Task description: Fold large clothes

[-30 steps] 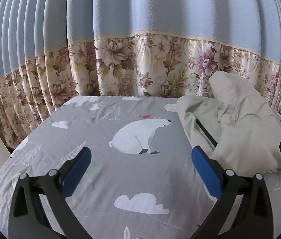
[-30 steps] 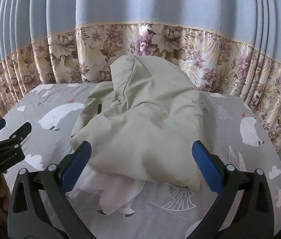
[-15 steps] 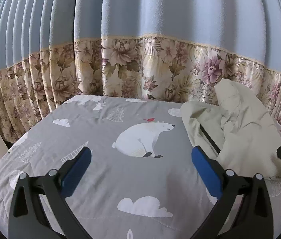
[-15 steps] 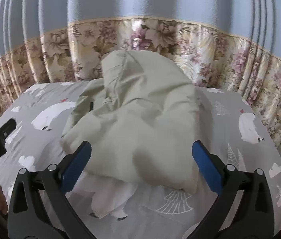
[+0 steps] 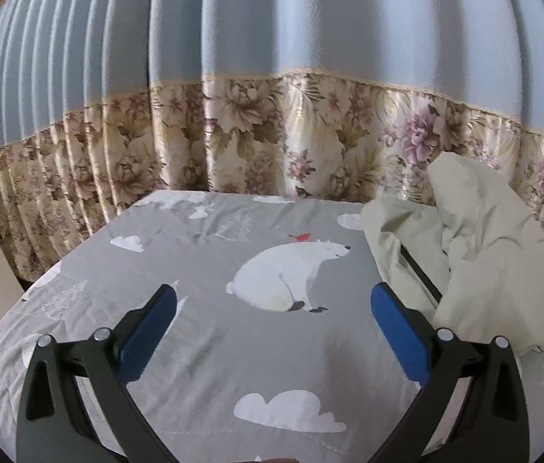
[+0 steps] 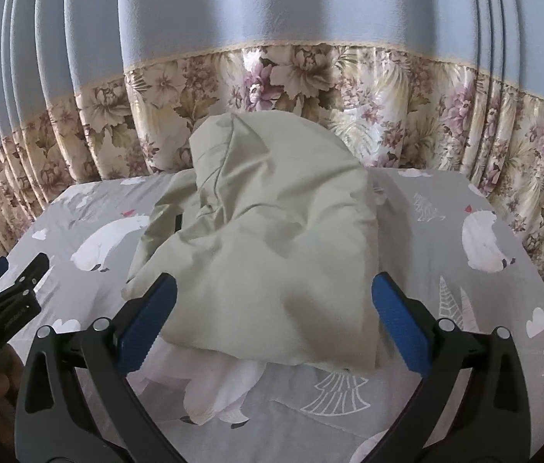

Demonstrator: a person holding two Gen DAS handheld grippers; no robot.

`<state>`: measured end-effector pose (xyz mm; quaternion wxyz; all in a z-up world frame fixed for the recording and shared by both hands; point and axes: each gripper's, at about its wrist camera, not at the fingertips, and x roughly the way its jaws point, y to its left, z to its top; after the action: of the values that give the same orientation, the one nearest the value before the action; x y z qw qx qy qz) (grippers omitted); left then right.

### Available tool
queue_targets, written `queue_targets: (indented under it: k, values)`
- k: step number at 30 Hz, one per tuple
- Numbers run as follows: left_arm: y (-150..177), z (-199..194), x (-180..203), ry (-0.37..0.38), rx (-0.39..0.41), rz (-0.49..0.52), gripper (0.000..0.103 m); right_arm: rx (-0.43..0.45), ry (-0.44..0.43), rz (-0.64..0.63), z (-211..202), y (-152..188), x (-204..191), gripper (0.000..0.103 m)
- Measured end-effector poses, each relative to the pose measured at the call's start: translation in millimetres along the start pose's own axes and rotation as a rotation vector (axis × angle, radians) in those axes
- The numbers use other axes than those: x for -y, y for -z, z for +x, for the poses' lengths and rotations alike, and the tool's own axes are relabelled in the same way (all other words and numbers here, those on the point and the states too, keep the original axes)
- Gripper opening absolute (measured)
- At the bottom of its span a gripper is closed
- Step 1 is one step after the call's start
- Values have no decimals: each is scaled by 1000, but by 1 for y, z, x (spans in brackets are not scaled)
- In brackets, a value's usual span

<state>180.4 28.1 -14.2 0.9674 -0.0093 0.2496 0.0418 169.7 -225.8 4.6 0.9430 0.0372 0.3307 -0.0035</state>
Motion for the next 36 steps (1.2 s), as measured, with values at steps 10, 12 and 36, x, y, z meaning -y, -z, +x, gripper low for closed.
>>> queue_targets:
  k: [10, 12, 36]
  values:
    - [0, -1, -3, -4, -1, 5, 101, 11, -2, -25, -8, 2, -8, 100]
    - [0, -1, -2, 7, -11, 13, 101, 12, -4, -36, -9, 3, -13, 100]
    - [-8, -16, 8, -18, 34, 61, 101, 14, 23, -51, -5, 3, -11, 100]
